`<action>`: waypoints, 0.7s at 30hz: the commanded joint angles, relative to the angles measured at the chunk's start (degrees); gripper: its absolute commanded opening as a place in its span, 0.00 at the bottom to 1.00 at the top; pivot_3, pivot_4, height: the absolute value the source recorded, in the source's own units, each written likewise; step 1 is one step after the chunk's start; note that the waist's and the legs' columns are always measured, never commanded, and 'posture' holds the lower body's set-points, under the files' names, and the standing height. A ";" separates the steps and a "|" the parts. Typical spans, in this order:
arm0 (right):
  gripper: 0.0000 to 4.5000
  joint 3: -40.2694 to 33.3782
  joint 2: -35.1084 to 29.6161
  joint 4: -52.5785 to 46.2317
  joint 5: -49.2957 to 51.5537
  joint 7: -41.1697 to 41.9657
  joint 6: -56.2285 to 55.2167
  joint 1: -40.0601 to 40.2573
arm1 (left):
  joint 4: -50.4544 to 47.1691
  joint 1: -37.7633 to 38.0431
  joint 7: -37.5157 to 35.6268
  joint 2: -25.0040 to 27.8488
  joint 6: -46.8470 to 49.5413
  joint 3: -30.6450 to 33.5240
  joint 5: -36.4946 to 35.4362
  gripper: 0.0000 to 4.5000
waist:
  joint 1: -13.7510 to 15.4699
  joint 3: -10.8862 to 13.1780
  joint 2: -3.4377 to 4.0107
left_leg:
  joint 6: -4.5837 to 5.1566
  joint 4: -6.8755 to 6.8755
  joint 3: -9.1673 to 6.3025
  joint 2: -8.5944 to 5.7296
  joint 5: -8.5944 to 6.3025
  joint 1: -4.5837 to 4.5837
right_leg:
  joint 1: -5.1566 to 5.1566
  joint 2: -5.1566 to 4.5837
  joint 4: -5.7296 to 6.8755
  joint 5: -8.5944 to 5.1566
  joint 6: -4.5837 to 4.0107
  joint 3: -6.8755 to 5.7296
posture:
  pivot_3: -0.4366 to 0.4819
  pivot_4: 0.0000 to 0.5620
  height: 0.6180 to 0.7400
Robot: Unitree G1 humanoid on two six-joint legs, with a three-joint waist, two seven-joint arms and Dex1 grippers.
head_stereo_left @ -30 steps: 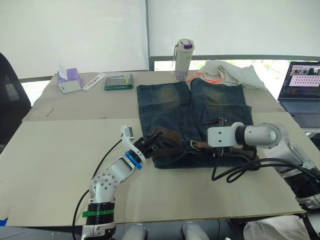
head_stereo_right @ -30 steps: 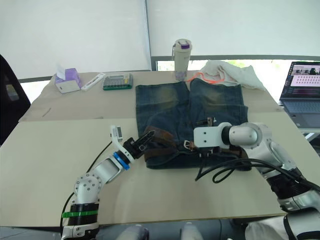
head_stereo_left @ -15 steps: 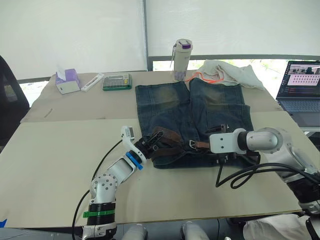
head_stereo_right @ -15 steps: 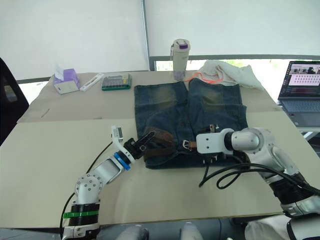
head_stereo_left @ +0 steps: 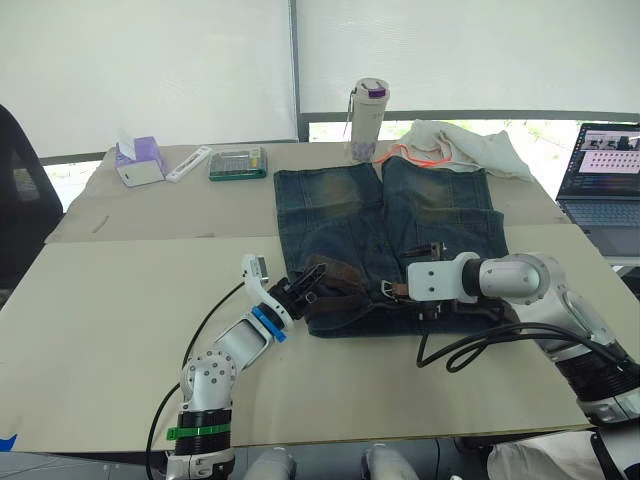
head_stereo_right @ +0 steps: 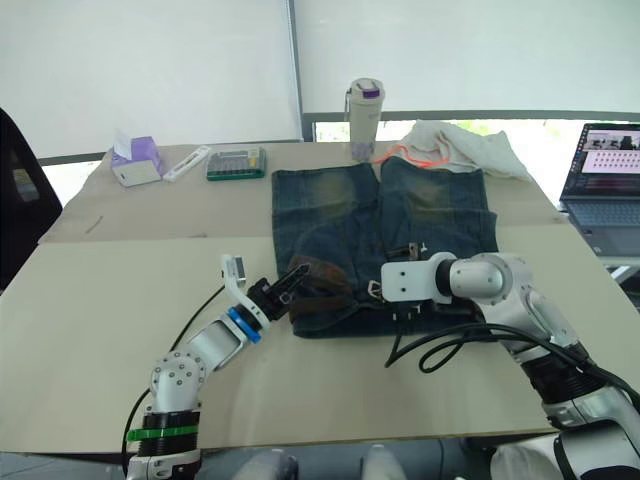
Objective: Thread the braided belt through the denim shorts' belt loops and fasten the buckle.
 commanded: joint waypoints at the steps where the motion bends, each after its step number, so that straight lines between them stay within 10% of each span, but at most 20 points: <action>1: 0.99 -1.01 0.23 0.40 -1.35 -1.32 -1.53 -1.37 | -2.75 -0.06 -0.04 -0.04 -0.71 0.09 -0.44 0.00 | 0.01 0.00 0.00 | 0.00 0.00 0.00 0.00 0.00 0.00 | 0.00 0.00 0.00 0.00 0.00 0.00 | 0.48 0.27 1.00; 21: 0.99 -0.50 7.39 3.38 -7.90 -8.11 -3.16 -2.36 | -3.59 0.59 0.61 0.06 -0.55 0.37 -0.86 0.00 | -0.50 -0.01 0.01 | -0.04 -0.01 0.01 0.02 0.02 0.06 | 0.01 0.03 0.06 0.00 -0.01 0.02 | 0.48 0.27 1.00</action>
